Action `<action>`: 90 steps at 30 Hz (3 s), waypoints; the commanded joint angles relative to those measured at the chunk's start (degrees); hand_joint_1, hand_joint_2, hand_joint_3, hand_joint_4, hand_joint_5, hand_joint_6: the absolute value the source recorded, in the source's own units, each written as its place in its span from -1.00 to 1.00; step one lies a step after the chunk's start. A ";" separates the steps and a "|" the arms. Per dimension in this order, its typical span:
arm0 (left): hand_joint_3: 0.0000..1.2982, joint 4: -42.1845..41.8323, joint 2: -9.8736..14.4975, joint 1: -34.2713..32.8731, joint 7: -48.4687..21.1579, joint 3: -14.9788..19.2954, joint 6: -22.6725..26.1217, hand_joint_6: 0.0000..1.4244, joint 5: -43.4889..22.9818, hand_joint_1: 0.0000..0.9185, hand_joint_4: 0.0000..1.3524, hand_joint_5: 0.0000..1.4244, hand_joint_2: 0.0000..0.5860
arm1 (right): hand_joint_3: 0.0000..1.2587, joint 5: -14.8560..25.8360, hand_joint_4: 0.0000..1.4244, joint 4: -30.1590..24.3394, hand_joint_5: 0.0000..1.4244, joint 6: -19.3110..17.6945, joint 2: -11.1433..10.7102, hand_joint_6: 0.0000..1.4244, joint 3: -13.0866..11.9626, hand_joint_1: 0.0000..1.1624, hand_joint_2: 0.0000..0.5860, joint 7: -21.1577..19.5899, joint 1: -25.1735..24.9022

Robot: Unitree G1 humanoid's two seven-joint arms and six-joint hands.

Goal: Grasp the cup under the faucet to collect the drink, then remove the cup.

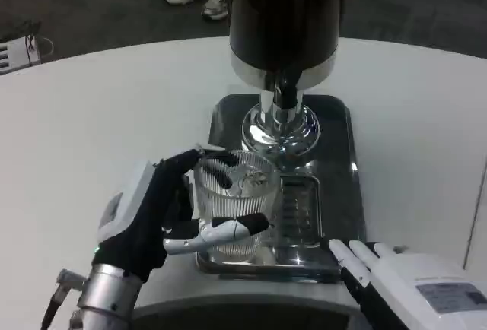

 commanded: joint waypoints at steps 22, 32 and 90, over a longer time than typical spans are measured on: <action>0.50 15.01 -3.48 -16.99 13.85 -11.83 7.84 1.00 9.09 0.25 0.64 0.79 -1.00 | -1.00 11.56 -1.00 -0.79 -1.00 -4.53 1.51 -1.00 -11.90 -0.20 0.70 -0.86 2.82; 0.29 13.69 -0.73 -14.86 15.21 -11.57 9.02 0.96 9.01 0.12 0.30 0.58 -1.00 | -1.00 14.70 -1.00 -0.79 -1.00 -3.56 0.71 -1.00 -14.20 -0.20 0.70 0.34 2.31; -0.40 -26.02 5.85 3.30 -8.45 2.67 7.26 -0.34 -15.33 -0.90 -0.53 -0.39 -0.82 | -0.99 17.65 -1.00 -0.78 -1.00 9.60 -5.90 -1.00 -9.42 -0.17 0.73 0.77 0.39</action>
